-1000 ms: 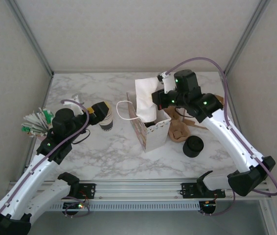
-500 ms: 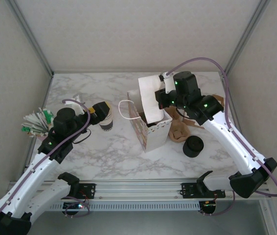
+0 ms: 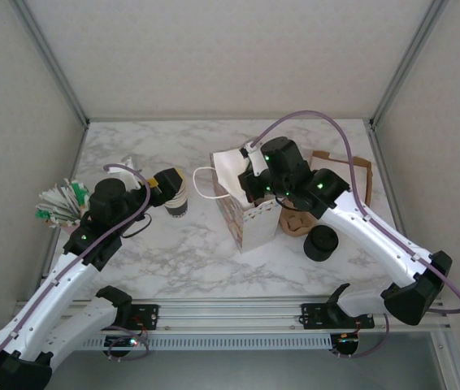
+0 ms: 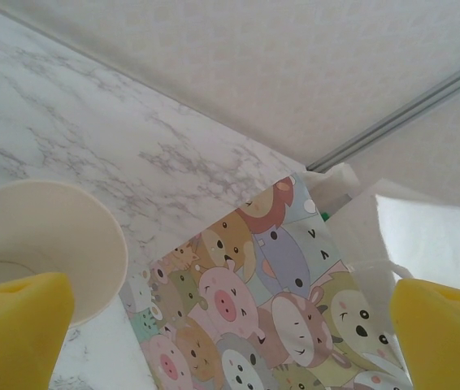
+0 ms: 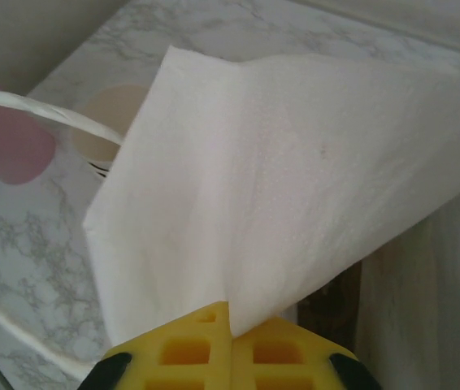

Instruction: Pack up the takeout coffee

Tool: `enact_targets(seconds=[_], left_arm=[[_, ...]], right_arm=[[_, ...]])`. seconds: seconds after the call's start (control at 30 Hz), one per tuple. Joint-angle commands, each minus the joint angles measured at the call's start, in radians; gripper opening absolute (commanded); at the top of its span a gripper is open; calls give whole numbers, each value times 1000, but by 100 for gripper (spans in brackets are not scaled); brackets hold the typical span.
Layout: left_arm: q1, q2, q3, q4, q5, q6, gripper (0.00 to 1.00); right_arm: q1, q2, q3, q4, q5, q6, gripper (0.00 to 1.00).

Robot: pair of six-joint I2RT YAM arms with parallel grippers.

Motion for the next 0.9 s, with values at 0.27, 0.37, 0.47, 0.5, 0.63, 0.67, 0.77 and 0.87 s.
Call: enact_targets(seconds=[0.27, 0.37, 0.47, 0.5, 0.63, 0.67, 0.77, 0.87], left_arm=[[8, -6, -13, 27, 19, -6, 100], [8, -6, -11, 25, 20, -5, 100], [8, -4, -11, 24, 22, -4, 100], [8, -4, -11, 22, 22, -3, 100], [7, -7, -13, 18, 21, 0, 100], [8, -7, -11, 17, 20, 0, 100], [8, -8, -12, 16, 19, 2, 100], [8, -6, -13, 18, 20, 3, 100]], right_arm=[[6, 76, 1, -86, 86, 138, 0], [6, 105, 18, -90, 61, 137, 0], [5, 133, 31, -87, 33, 139, 0], [6, 145, 38, -91, 30, 140, 0], [6, 192, 59, -106, 24, 150, 0], [5, 199, 60, -106, 24, 153, 0], [6, 224, 70, -116, 23, 160, 0], [5, 243, 80, -126, 25, 167, 0]])
